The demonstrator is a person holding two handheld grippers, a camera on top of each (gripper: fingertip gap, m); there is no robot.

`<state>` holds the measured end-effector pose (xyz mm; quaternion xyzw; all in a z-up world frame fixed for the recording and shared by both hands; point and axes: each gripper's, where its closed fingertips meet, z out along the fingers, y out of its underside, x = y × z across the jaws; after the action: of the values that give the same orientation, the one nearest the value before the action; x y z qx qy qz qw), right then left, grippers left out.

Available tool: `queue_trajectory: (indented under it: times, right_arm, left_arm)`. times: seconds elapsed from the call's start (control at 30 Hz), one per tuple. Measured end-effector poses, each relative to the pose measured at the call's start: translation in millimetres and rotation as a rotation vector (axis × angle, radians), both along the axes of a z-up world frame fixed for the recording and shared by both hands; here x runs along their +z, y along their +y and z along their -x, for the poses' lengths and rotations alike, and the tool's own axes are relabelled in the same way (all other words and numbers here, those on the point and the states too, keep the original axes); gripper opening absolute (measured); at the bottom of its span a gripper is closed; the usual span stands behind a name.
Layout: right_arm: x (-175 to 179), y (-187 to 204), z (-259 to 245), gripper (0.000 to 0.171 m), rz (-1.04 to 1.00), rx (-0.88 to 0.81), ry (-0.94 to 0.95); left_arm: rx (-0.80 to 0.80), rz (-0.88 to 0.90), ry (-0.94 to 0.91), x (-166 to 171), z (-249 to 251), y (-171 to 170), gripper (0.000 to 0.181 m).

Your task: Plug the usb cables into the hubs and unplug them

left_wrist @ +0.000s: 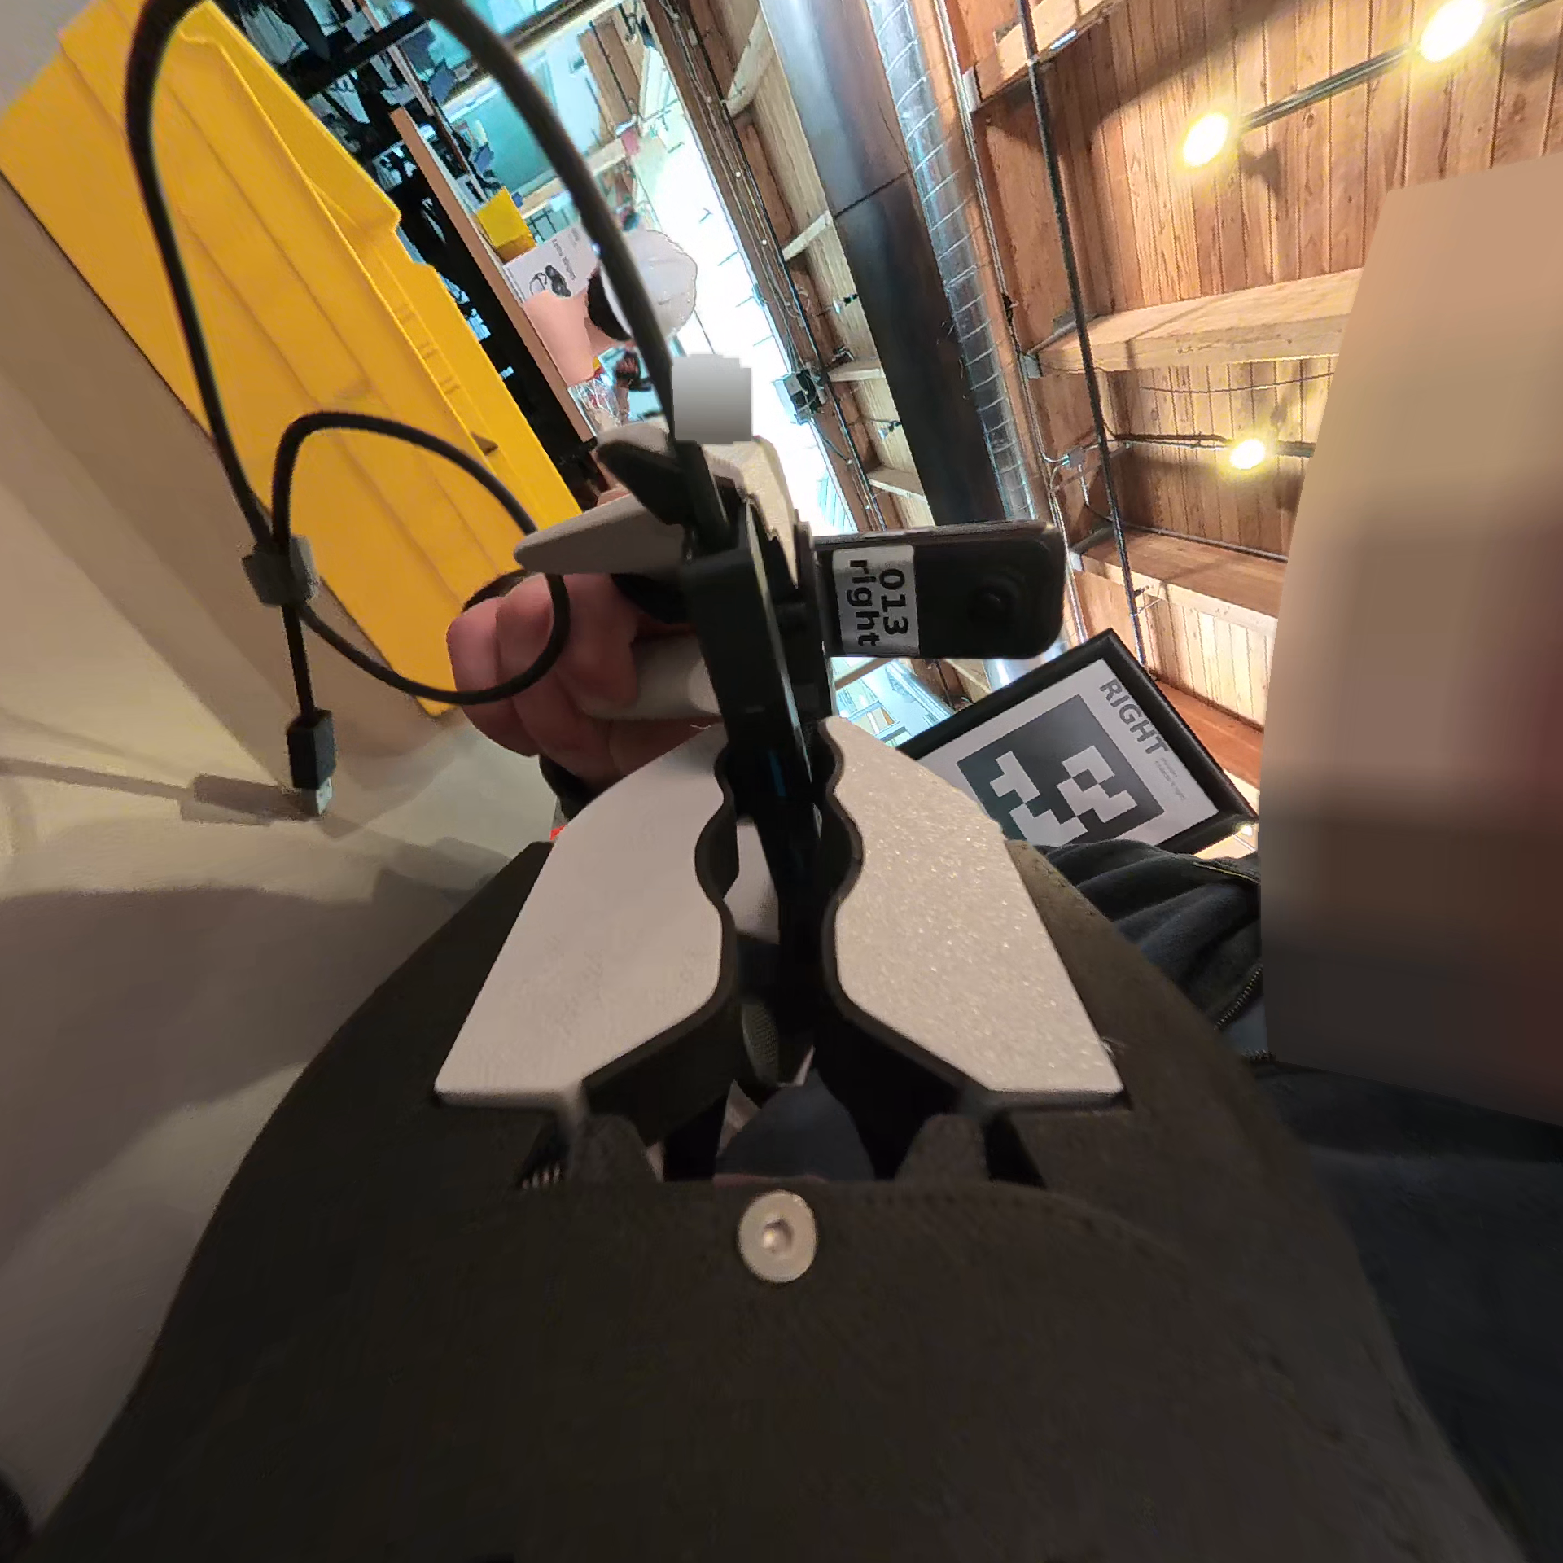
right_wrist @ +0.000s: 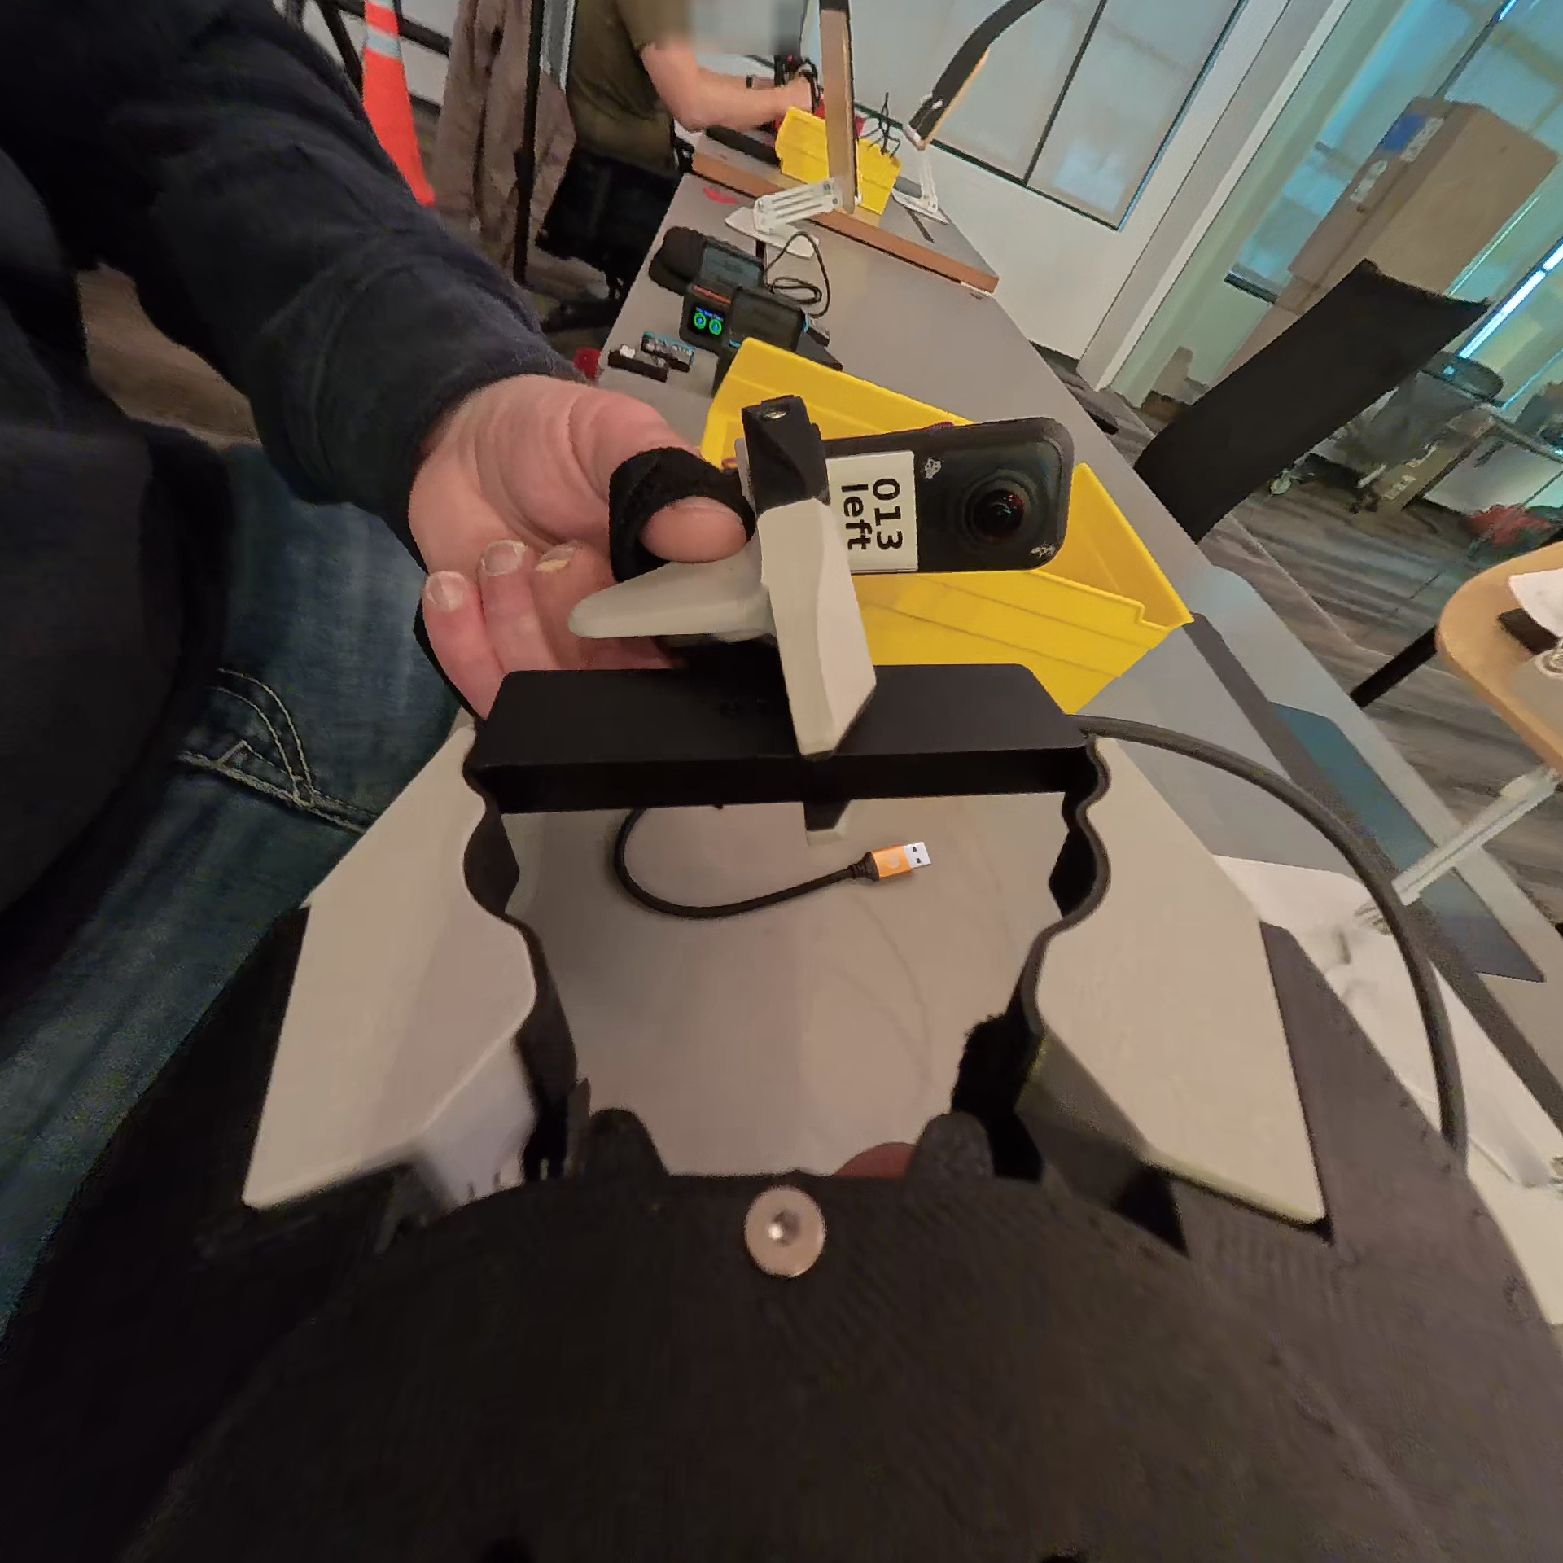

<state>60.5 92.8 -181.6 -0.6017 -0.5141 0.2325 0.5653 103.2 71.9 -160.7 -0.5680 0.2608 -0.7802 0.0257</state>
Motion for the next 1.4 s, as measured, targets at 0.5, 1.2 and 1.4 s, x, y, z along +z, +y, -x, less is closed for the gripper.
queue_trajectory:
  times: [0.5, 1.2, 1.4]
  right_arm:
    - [61.0, 8.4, -64.7, 0.129, 0.285, 0.176, 0.786]
    - [35.1, 18.0, -71.6, 0.129, 0.289, 0.153, 0.824]
    - [34.7, 16.8, -72.6, 0.130, 0.276, 0.145, 0.816]
  left_arm:
    - [0.281, -0.690, 0.234, -20.7, 29.6, 26.2, 0.054]
    - [0.313, -1.142, 1.156, -163.0, 53.8, 115.9, 0.019]
    - [0.209, -1.240, 1.106, -160.2, 46.5, 124.8, 0.016]
